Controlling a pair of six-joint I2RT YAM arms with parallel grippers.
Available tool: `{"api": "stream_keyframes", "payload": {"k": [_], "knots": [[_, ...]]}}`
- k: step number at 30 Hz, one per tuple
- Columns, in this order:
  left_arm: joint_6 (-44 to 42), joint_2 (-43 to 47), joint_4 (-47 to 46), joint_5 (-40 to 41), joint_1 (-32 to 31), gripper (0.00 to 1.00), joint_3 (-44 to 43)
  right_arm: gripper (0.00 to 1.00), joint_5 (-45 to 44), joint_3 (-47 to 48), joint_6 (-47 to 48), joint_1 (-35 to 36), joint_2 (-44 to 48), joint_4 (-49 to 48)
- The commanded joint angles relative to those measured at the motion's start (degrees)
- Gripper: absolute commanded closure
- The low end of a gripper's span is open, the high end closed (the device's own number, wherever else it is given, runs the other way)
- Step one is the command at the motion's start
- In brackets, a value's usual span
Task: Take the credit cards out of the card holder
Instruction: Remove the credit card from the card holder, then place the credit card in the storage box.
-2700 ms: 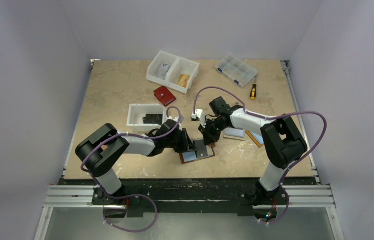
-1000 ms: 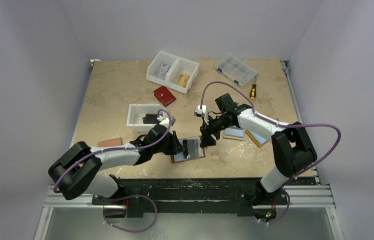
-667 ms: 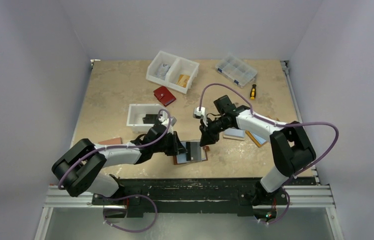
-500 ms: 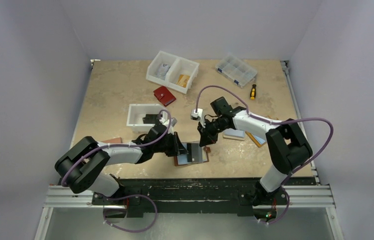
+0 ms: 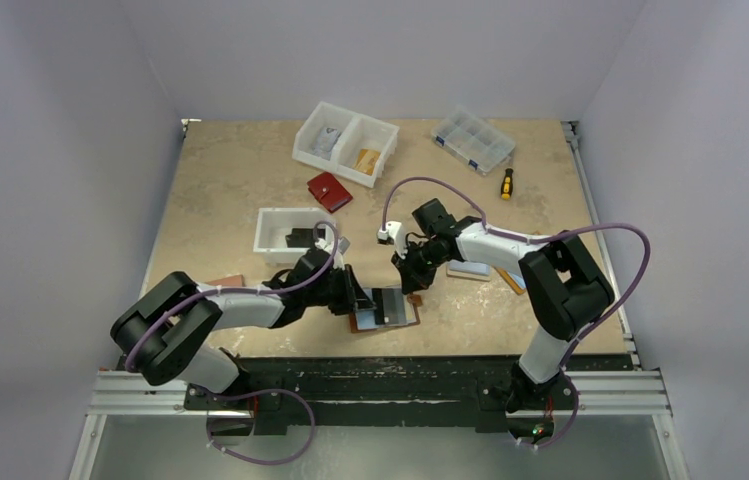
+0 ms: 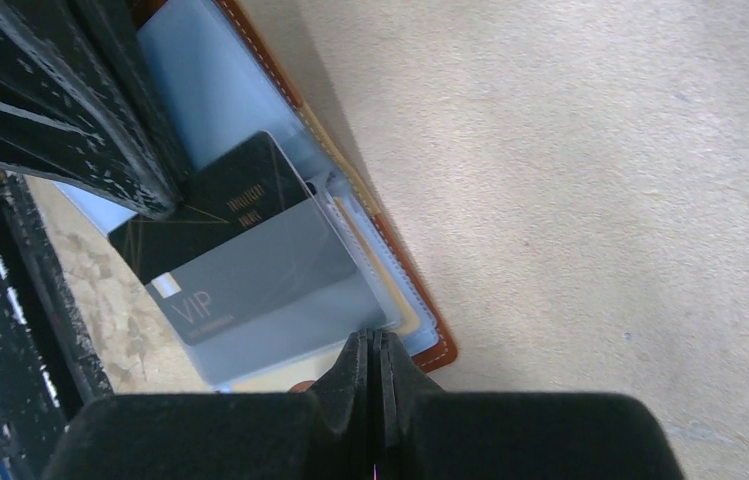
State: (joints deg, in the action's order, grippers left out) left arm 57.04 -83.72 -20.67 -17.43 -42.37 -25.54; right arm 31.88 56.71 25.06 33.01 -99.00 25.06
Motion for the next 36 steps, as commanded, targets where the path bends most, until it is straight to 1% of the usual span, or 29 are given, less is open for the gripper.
{"api": "stream_keyframes", "payload": {"k": [1, 7, 11, 15, 18, 20, 28, 31, 33, 36], "knots": [[0.71, 2.97, -0.22, -0.89, 1.65, 1.0, 1.37, 1.0, -6.68, 0.33, -1.06, 0.2, -1.08, -1.77], [0.78, 5.93, 2.91, -1.18, 3.66, 1.0, 2.62, 1.0, -7.17, 0.33, -0.99, 0.22, -1.28, -1.77], [-0.86, 8.34, 5.35, -1.3, 4.98, 1.0, 2.96, 1.0, -6.54, 0.57, -0.76, 0.23, -0.96, -1.4], [-4.67, 11.88, 11.19, -0.72, 6.28, 1.0, 1.95, 0.99, -2.0, 1.41, -0.16, 0.23, 0.33, -0.3], [-7.89, 14.71, 15.82, 0.09, 7.28, 1.0, 0.68, 0.91, 0.84, 2.59, 1.78, 0.25, 2.04, 1.71], [-9.69, 16.26, 17.82, 0.63, 7.51, 1.0, -0.05, 0.83, 2.6, 3.41, 3.57, 0.2, 3.31, 3.57], [-15.73, 18.42, 20.51, -0.43, 7.57, 1.0, -3.82, 0.49, 12.56, 6.29, 13.29, -0.41, 7.01, 12.27], [-18.14, 18.75, 20.5, -1.29, 7.57, 1.0, -5.29, 0.37, 17.25, 7.63, 17.58, -0.77, 7.53, 15.68], [-18.94, 18.81, 19.55, -2.46, 7.56, 1.0, -5.74, 0.31, 20.09, 8.58, 19.43, -0.84, 7.57, 17.3], [-19.62, 18.2, 17.66, -4.12, 7.53, 1.0, -6.14, 0.27, 22.69, 9.68, 20.93, -0.94, 6.61, 18.53]]}}
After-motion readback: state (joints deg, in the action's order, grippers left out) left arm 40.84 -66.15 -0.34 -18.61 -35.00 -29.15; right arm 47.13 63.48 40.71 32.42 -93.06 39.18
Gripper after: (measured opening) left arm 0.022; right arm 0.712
